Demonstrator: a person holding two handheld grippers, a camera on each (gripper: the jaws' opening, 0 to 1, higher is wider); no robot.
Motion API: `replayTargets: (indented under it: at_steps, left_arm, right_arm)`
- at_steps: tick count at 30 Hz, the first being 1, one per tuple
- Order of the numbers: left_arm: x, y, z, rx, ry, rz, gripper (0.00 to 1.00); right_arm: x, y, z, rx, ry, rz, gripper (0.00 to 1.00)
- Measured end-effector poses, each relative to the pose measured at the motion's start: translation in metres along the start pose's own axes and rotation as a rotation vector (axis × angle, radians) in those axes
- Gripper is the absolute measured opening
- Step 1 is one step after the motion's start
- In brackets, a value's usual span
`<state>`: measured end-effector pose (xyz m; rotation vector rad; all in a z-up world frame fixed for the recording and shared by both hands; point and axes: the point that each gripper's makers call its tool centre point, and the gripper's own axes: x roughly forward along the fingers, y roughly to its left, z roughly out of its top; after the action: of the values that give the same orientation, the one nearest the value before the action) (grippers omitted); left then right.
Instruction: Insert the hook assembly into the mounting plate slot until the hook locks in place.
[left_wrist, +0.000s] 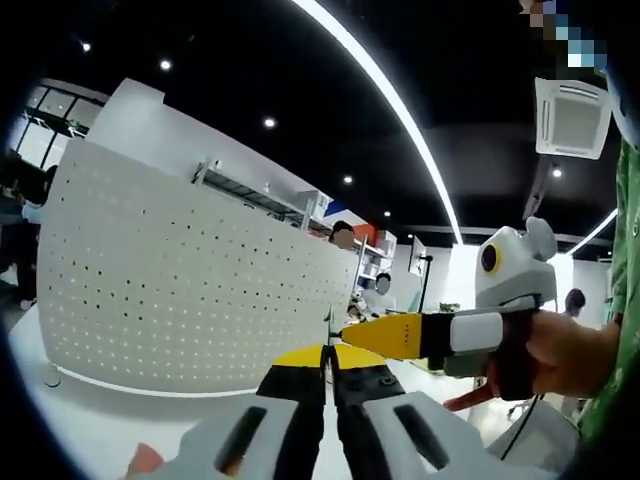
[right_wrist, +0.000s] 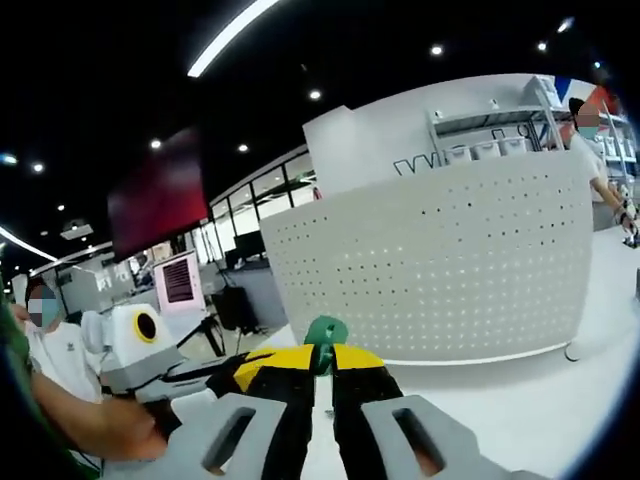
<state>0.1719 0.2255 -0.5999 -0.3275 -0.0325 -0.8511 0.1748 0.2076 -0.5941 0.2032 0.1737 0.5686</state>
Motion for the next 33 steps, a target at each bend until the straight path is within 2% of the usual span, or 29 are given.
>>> replayTargets:
  at_steps: [7,14,33]
  left_arm:
    - [-0.0015,-0.0006,0.0004,0.014,0.001,-0.004,0.01]
    - [-0.0023,-0.0003,0.0017,0.077,0.0,0.003,0.01]
    - [-0.005,-0.0047,0.0036,0.085,-0.006,-0.003,0.02]
  right_arm:
    - [0.0,0.0018,-0.0008,0.029,-0.002,0.013,0.03]
    - [0.0,0.0042,0.0031,0.09,-0.013,0.035,0.03]
    - [0.0,0.0082,0.0038,0.088,-0.017,0.056,0.02]
